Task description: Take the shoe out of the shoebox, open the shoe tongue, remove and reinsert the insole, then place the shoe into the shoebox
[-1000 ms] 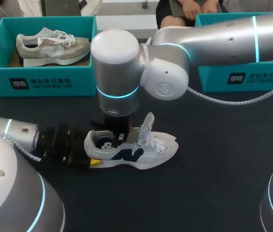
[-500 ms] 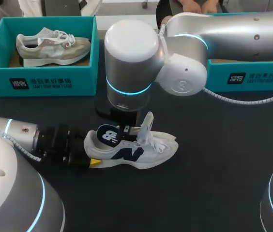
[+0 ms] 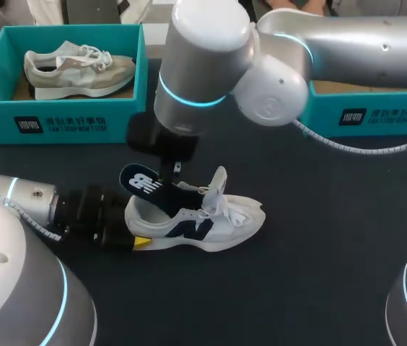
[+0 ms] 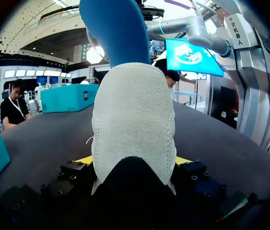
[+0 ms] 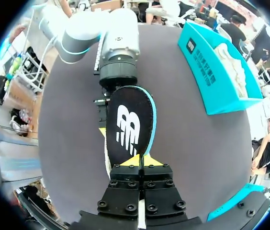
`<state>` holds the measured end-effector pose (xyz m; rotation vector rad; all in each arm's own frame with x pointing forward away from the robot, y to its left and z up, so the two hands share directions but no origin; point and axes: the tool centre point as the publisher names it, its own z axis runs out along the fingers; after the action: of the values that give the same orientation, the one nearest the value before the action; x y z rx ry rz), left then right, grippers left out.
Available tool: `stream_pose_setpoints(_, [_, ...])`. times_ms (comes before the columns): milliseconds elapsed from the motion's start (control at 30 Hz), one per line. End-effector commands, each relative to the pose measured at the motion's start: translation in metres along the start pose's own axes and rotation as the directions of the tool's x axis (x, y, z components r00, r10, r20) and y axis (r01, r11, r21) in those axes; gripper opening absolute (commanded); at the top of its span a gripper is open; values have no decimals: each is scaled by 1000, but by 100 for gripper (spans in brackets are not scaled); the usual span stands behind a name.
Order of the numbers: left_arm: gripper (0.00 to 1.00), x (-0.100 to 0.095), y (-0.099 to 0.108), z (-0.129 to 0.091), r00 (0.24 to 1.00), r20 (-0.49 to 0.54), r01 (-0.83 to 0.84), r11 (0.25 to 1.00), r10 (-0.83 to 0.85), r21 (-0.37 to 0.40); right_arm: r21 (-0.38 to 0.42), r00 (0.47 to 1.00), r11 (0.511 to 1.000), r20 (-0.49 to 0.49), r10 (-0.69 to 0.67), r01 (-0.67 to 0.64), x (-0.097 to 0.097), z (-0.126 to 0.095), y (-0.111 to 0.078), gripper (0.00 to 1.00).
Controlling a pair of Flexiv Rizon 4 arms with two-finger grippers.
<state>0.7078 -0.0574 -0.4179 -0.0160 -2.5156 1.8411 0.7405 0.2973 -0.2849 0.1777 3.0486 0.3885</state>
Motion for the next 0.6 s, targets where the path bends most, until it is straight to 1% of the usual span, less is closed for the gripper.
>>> stream_pose_setpoints(33, [0, 1, 2, 1, 1000, 2, 0, 1000, 0, 0, 6, 998, 1000, -64, 3, -2, -2, 4, 11, 0])
stream_pose_setpoints(67, [0, 1, 2, 1, 1000, 2, 0, 1000, 0, 0, -8, 998, 1000, -65, 9, -10, -1, 5, 11, 22])
stream_pose_setpoints(100, [0, 1, 2, 1, 1000, 2, 0, 1000, 0, 0, -36, 997, 999, -73, 37, -40, -1, 6, 12, 71])
stream_pose_setpoints(133, [0, 1, 2, 1, 1000, 2, 0, 1000, 0, 0, -53, 993, 997, -111, 49, -55, 0, 7, 13, 100])
stream_pose_setpoints(167, [0, 1, 2, 1, 1000, 2, 0, 1000, 0, 0, -63, 989, 995, -134, 63, -72, 1, 7, 13, 100])
stream_pose_setpoints(233, [0, 1, 2, 1, 1000, 2, 0, 1000, 0, 0, -126, 979, 984, -176, 105, -128, 2, 5, 16, 100])
stream_pose_setpoints(333, [0, 1, 2, 1, 1000, 2, 0, 1000, 0, 0, -181, 939, 958, -304, 160, -221, 7, 1, 18, 100])
stream_pose_setpoints(367, [0, 1, 2, 1, 1000, 2, 0, 1000, 0, 0, -226, 923, 941, -349, 163, -251, 9, -1, 20, 100])
stream_pose_setpoints(600, [0, 1, 2, 1, 1000, 2, 0, 1000, 0, 0, -226, 923, 941, -349, 163, -251, 9, -1, 20, 100])
